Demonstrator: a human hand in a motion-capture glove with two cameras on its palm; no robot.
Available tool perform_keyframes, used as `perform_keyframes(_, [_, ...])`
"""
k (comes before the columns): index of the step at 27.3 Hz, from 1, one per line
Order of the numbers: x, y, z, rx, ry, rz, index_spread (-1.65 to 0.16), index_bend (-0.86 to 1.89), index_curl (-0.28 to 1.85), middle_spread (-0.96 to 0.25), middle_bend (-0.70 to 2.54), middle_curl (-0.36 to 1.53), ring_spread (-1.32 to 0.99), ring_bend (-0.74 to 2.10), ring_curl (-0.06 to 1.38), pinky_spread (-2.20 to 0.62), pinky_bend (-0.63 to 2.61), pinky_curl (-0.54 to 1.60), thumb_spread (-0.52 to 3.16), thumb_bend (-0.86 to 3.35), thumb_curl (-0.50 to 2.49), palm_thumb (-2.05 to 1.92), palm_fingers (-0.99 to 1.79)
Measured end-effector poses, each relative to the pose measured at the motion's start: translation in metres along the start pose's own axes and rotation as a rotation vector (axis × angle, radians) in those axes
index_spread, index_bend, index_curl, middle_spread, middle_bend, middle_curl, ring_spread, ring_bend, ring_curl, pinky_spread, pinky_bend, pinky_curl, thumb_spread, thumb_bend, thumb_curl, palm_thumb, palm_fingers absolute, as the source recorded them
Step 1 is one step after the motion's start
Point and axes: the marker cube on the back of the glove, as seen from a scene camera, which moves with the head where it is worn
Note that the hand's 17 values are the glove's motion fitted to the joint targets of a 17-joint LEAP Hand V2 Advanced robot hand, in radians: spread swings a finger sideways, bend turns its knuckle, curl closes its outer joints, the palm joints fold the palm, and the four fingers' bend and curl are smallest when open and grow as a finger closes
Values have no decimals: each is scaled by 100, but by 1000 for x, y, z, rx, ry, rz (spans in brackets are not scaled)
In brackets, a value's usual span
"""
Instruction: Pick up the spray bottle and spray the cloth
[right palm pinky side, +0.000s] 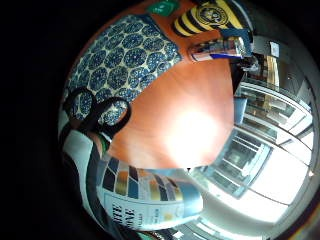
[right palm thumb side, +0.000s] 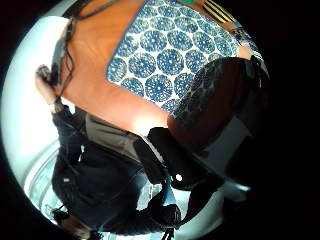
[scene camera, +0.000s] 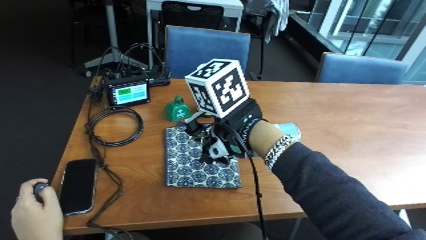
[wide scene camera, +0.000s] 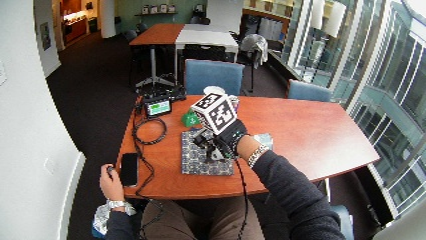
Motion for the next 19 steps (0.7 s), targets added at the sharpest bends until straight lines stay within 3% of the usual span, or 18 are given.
perform_keyframes(11, [-14, 16, -94, 379, -655, -268, -31, 29, 52, -25, 69, 50, -22, 59, 42, -28, 41, 38, 105, -2, 26, 33, 140])
perform_keyframes(19, [-44, 4, -110, 732, -1046, -353, -31, 29, 52, -25, 70, 50, -22, 59, 43, -28, 41, 37, 106, -2, 26, 34, 140])
